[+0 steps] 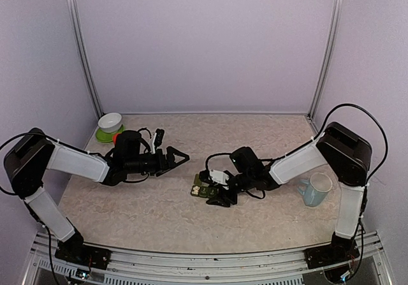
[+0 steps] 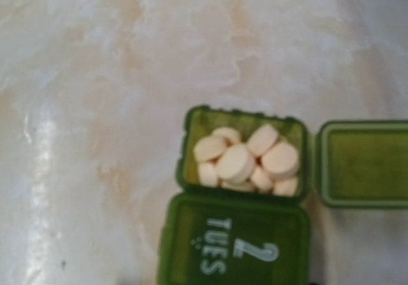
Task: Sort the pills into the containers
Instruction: Pick up the pill container from the center of the board.
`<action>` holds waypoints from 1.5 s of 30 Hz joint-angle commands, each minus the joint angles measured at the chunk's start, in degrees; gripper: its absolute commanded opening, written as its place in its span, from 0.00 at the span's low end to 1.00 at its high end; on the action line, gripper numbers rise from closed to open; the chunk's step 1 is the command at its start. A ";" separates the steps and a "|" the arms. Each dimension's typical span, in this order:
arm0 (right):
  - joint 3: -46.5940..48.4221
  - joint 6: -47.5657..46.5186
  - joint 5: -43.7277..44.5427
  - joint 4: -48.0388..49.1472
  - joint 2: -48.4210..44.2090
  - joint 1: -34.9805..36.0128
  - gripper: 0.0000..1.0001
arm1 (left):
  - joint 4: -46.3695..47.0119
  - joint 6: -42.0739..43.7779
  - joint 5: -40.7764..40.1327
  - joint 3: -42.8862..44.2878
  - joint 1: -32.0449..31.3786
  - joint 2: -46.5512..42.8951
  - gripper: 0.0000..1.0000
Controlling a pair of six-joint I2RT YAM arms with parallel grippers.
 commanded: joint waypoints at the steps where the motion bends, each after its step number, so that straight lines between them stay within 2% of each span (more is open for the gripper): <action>1: 0.77 0.95 1.22 3.82 1.33 0.79 0.60 | 1.65 0.77 0.95 -0.42 0.41 -1.49 0.99; 11: 0.59 2.37 1.41 4.86 1.86 1.20 0.47 | 1.38 0.72 0.51 -0.81 0.55 -1.37 0.99; 15: -0.12 2.60 1.65 5.34 0.62 1.49 0.38 | 1.25 0.51 0.58 -0.80 0.74 -1.34 0.99; 26: -1.85 2.94 5.69 5.15 -4.67 2.83 0.31 | -0.77 -0.83 0.23 -0.20 0.86 -0.50 0.99; 35: -5.55 0.52 16.61 6.42 -12.46 6.38 0.30 | -2.61 -8.91 3.85 1.56 2.31 2.71 0.99; 45: -6.70 -1.02 19.69 6.39 -16.30 8.98 0.30 | -3.19 -14.65 8.90 5.01 2.24 8.30 0.99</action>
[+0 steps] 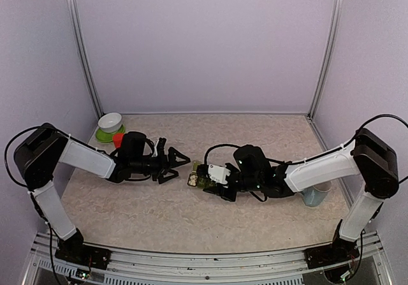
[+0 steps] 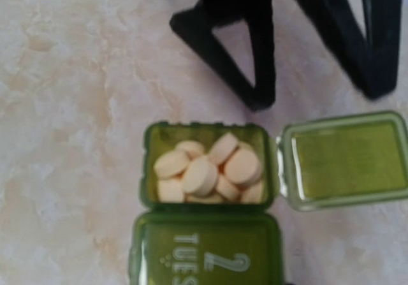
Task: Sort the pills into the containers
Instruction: Pick up the pill container from the center of the board, then close the lid of the pill container.
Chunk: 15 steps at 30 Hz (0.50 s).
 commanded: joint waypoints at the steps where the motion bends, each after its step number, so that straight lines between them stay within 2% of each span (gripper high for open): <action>1: -0.75 -1.22 2.10 1.17 -2.28 1.37 0.30 | -0.36 -2.68 3.03 2.38 0.18 2.73 0.99; 7: -0.92 -1.44 1.95 1.10 -3.47 2.01 0.30 | 0.64 -2.27 4.08 3.14 -0.48 4.53 0.99; 15: -0.20 -1.30 1.48 0.42 -2.76 1.98 0.30 | 9.60 -3.52 9.73 2.97 -2.13 6.19 0.99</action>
